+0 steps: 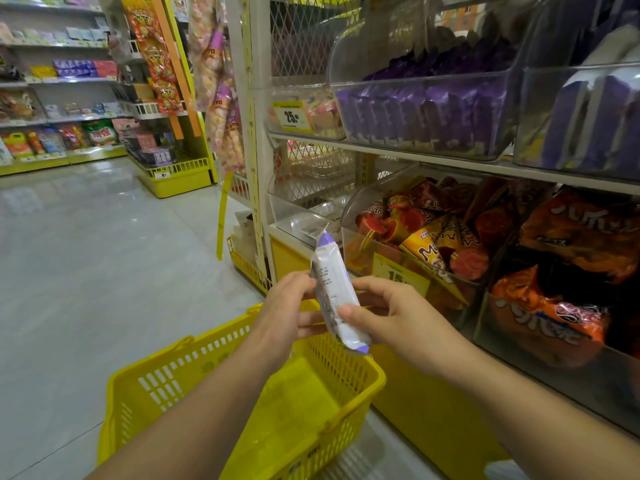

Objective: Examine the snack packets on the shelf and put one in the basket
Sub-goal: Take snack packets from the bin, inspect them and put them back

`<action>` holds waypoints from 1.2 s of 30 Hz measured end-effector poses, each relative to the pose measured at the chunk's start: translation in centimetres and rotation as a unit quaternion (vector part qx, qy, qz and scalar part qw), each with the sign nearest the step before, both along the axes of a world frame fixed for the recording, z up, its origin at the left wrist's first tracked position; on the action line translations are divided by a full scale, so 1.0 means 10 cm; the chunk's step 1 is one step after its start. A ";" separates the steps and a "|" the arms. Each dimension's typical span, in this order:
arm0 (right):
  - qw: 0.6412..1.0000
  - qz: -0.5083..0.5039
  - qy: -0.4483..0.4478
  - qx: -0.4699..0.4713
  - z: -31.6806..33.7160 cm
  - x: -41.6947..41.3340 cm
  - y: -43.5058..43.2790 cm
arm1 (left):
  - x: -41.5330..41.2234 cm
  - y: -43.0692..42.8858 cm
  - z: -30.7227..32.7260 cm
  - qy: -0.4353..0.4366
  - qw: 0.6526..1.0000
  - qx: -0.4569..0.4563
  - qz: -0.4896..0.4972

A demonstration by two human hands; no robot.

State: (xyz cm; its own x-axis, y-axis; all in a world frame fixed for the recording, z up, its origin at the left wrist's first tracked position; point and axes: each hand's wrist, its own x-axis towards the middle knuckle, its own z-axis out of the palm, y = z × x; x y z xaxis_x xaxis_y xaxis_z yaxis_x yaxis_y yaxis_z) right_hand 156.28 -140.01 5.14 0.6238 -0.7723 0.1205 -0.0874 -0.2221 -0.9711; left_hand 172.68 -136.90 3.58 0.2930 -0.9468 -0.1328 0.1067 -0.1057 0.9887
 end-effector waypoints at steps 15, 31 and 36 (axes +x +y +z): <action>0.995 0.029 -0.060 0.075 0.03 -0.14 -0.11 | -0.03 0.00 0.06 -0.045 0.996 -0.036 -0.061; 0.982 -0.028 -0.186 0.033 0.82 -0.35 0.12 | -0.11 0.14 0.83 -0.057 0.972 -0.208 -0.096; 0.974 -0.069 -0.048 -0.211 1.59 -0.62 0.15 | -0.32 0.09 1.56 -0.126 0.937 -0.324 -0.009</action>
